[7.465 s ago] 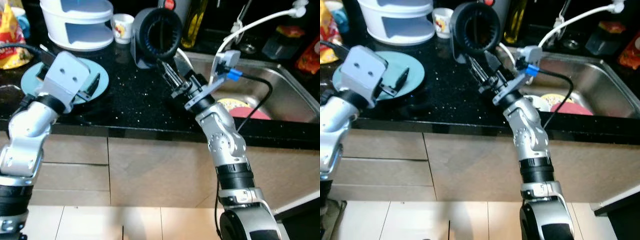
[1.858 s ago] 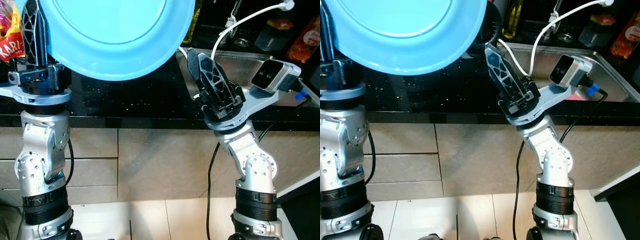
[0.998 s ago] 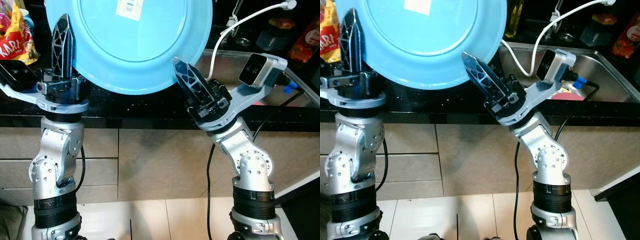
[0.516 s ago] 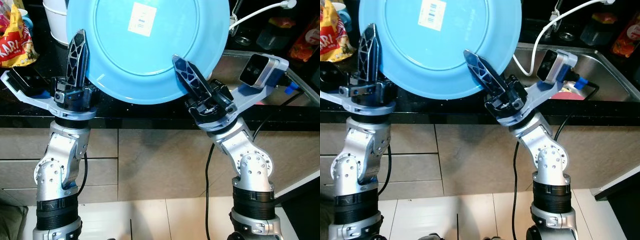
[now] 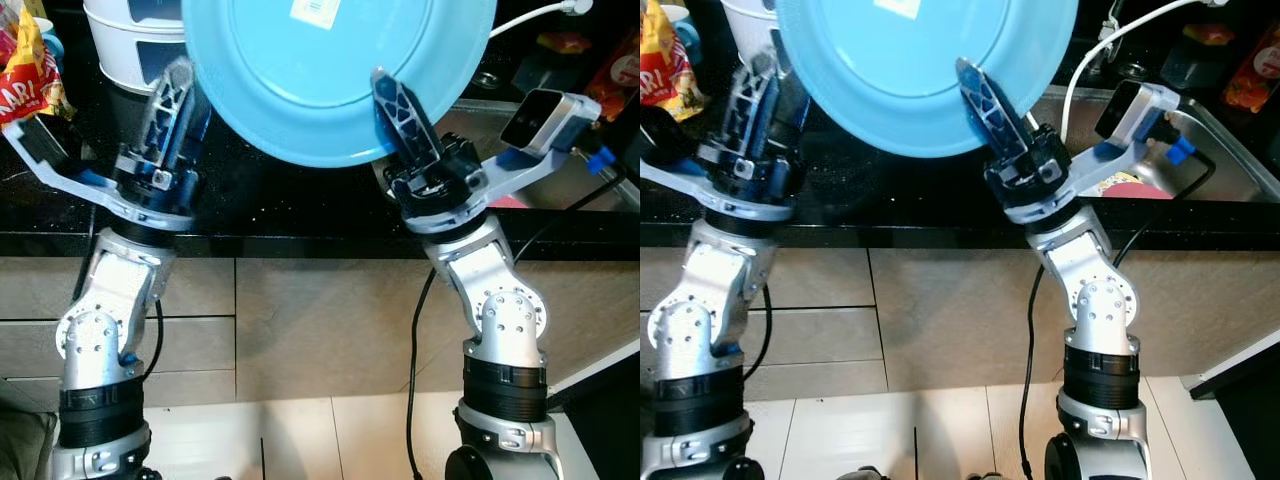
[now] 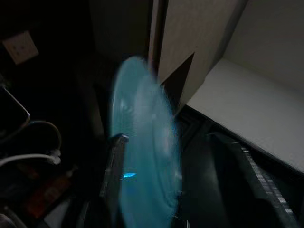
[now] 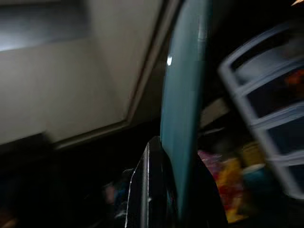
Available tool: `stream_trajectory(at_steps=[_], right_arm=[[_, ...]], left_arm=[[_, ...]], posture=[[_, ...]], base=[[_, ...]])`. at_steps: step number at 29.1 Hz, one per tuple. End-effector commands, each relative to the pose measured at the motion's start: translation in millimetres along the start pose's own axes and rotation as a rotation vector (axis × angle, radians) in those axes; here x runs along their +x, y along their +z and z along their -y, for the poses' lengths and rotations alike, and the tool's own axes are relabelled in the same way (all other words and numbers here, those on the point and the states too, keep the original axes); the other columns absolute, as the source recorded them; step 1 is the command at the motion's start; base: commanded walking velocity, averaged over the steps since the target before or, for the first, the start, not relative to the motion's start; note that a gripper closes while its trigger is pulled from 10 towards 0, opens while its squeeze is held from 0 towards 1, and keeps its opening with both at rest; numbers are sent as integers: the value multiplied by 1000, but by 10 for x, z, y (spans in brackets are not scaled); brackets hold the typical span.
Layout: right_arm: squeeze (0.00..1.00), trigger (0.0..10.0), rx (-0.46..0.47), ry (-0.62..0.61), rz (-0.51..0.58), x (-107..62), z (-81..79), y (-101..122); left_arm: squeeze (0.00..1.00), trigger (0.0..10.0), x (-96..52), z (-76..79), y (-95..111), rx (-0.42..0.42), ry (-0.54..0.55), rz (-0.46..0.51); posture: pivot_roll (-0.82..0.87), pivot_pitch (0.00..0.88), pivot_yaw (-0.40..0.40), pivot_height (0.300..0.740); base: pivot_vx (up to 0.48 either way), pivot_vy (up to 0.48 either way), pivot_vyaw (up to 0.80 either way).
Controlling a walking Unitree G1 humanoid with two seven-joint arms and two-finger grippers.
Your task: Kitchen organization
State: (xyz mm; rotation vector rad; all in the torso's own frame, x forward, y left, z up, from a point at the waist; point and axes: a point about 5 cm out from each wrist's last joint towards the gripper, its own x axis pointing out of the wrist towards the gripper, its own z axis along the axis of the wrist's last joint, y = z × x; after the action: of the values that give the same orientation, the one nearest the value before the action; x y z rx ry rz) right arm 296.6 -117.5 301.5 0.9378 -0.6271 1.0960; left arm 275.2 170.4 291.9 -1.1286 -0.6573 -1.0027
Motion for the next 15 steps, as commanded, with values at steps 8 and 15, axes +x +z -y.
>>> stream_trajectory(at_steps=[8,15], right_arm=[[0,0,-314,-451,54,-173,569,389],[0,0,-586,-708,-50,-347,816,534]], left_arm=[[1000,10000,51,80,92,490,50,-299],[1000,10000,28,-40,-92,776,131,-520]], posture=[[137,101,-69,740],[138,130,-72,740]], base=[[0,0,0],[0,0,0]])
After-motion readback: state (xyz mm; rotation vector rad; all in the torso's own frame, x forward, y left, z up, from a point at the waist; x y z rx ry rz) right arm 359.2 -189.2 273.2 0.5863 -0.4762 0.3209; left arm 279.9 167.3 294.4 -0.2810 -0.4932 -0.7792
